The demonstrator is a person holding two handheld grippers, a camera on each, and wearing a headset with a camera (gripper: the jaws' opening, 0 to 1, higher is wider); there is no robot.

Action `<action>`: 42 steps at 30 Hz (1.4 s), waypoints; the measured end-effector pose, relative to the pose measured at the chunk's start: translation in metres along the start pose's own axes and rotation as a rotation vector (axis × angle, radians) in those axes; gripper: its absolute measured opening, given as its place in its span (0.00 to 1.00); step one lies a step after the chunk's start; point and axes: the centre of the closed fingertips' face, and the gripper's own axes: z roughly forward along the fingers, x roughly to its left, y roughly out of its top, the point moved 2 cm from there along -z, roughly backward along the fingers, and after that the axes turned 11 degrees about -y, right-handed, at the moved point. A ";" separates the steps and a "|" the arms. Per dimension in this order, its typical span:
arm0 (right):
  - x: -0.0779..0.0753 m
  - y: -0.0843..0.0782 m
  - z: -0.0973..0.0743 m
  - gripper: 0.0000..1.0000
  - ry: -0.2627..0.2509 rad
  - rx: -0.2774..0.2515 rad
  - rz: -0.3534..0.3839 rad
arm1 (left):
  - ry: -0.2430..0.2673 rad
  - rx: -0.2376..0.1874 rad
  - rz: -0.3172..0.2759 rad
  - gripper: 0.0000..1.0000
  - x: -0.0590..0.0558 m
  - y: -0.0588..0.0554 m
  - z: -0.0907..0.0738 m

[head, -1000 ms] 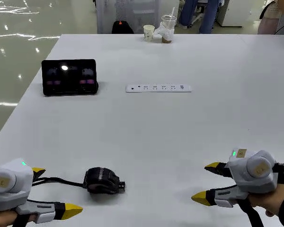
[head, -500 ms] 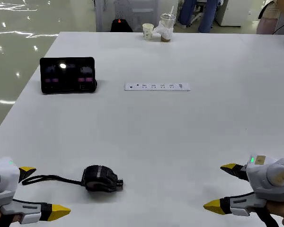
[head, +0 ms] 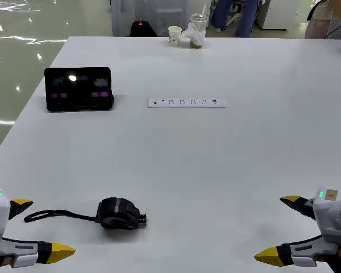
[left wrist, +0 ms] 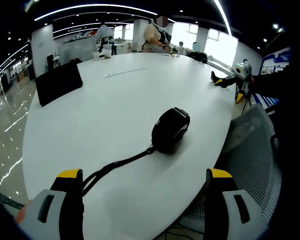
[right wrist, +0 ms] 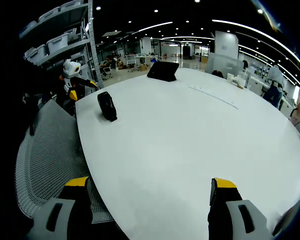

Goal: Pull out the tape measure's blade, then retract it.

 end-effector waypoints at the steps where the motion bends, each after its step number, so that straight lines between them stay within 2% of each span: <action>1: -0.002 -0.003 0.000 0.99 -0.004 0.006 0.001 | 0.002 0.003 0.005 0.99 0.000 0.000 0.000; 10: -0.005 -0.009 -0.004 0.99 -0.027 0.014 -0.006 | 0.002 0.004 0.007 0.99 0.002 0.001 -0.001; 22: 0.002 -0.010 -0.004 0.99 -0.019 0.017 0.005 | -0.011 0.013 0.005 0.99 0.000 -0.001 0.001; 42: 0.001 -0.011 -0.004 0.99 -0.016 0.019 0.007 | -0.020 0.013 0.004 0.99 -0.004 -0.001 0.004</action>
